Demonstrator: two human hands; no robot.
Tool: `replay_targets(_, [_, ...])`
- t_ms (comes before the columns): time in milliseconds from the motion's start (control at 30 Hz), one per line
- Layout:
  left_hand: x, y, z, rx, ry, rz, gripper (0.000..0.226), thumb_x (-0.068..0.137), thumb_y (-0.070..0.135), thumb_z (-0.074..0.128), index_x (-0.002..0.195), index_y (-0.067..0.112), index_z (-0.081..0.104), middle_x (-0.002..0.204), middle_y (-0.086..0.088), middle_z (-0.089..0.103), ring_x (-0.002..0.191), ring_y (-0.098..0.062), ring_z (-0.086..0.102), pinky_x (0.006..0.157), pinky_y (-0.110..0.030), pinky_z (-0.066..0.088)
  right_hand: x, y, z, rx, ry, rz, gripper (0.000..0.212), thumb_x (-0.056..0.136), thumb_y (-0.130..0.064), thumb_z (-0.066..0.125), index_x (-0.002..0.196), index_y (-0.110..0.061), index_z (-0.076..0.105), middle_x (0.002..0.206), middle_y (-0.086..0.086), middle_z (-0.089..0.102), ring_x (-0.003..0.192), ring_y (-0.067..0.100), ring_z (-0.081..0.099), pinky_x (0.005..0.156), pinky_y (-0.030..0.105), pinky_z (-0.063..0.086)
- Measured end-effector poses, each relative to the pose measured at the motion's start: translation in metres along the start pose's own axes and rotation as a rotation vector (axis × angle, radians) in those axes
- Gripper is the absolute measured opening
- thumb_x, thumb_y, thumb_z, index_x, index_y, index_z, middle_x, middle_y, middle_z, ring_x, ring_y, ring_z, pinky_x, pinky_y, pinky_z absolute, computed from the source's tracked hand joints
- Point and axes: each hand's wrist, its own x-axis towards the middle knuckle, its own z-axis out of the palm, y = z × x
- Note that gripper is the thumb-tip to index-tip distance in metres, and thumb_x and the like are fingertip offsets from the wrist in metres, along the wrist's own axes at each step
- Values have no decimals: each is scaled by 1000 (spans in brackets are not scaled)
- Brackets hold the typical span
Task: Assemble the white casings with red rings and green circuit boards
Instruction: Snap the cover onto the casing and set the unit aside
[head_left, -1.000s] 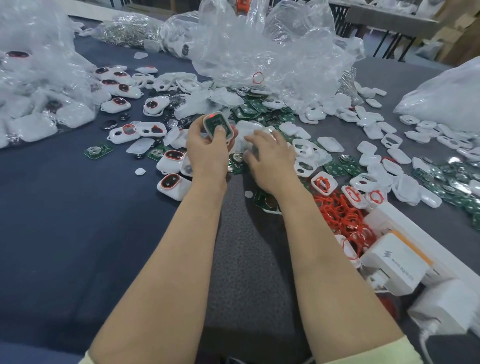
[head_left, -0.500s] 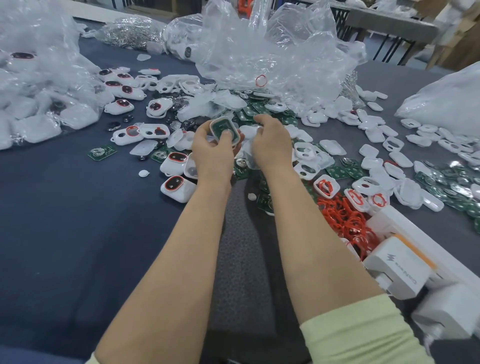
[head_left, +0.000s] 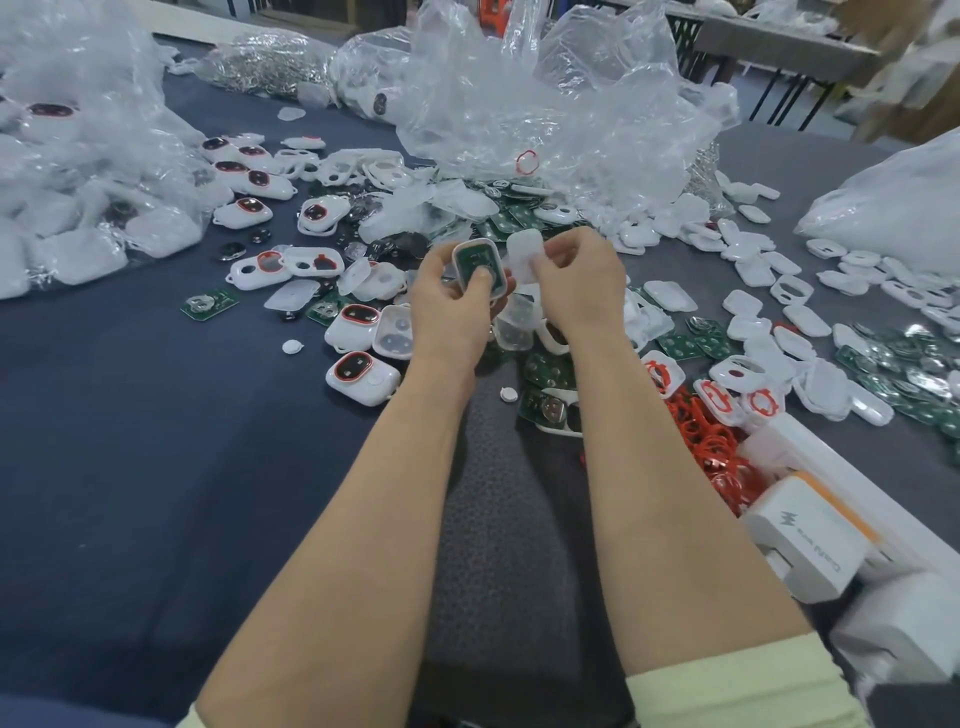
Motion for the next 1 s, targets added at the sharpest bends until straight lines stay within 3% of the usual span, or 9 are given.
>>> replay_targets(133, [-2, 0, 0, 4, -34, -13, 34, 92, -8, 50, 90, 26, 53, 83, -2, 67, 73, -17, 70, 68, -25, 56, -8, 5, -15, 322, 20, 37, 7, 88, -17, 65, 93, -15, 60, 71, -11, 51, 67, 3, 49, 69, 21, 44])
replay_targets(333, [-3, 1, 2, -29, -17, -47, 28, 95, -3, 49, 92, 25, 53, 91, -5, 64, 72, -10, 67, 64, -19, 54, -21, 7, -23, 670, -157, 97, 12, 91, -8, 61, 85, -18, 61, 74, -4, 64, 59, 2, 60, 61, 17, 50])
replay_targets(500, [-3, 1, 7, -18, -8, -82, 23, 103, 15, 38, 91, 23, 55, 84, 5, 60, 70, -2, 59, 65, -20, 55, -26, 9, -12, 565, -178, 50, 8, 91, -8, 61, 95, -14, 64, 79, -1, 65, 65, 5, 60, 61, 16, 49])
replay_targets(567, [-3, 1, 7, -35, -11, -114, 25, 104, 16, 34, 92, 21, 56, 88, 3, 60, 75, -5, 58, 65, -20, 55, -27, 7, -8, 462, -142, -11, 9, 90, -9, 61, 95, -15, 67, 81, -4, 66, 71, 8, 61, 68, 22, 52])
replay_targets(633, [-5, 1, 9, -27, -22, -129, 24, 104, 12, 32, 106, 14, 56, 99, -4, 60, 83, -9, 58, 68, -21, 55, -29, 5, -3, 318, -62, -73, 14, 89, -12, 61, 101, -12, 68, 83, -6, 64, 79, 10, 61, 77, 27, 52])
replay_targets(733, [-7, 1, 12, 45, -40, -110, 31, 103, 6, 30, 126, 6, 50, 123, -18, 57, 100, -19, 58, 80, -28, 55, -35, 2, 2, 171, 57, -162, 17, 89, -13, 59, 104, -9, 67, 88, -2, 65, 87, 15, 61, 83, 29, 48])
replay_targets(867, [-7, 4, 12, 128, -18, -126, 36, 103, 6, 30, 135, 3, 46, 134, -22, 52, 122, -32, 53, 105, -47, 44, -41, -2, 7, 27, 66, -261, 23, 92, -14, 56, 112, -6, 64, 108, 9, 63, 97, 23, 59, 84, 22, 40])
replay_targets(933, [-7, 5, 11, 117, -7, -129, 37, 103, 5, 30, 136, 2, 45, 133, -24, 53, 118, -30, 55, 107, -43, 43, -43, -4, 8, -14, 46, -300, 29, 91, -19, 58, 117, -5, 63, 112, 11, 60, 100, 23, 57, 81, 18, 34])
replay_targets(1000, [-8, 5, 10, 77, -5, -128, 36, 103, 4, 29, 135, 1, 45, 130, -26, 54, 104, -24, 57, 97, -36, 47, -45, -5, 9, -30, 26, -327, 33, 91, -22, 60, 119, -5, 62, 112, 11, 59, 102, 22, 54, 79, 14, 29])
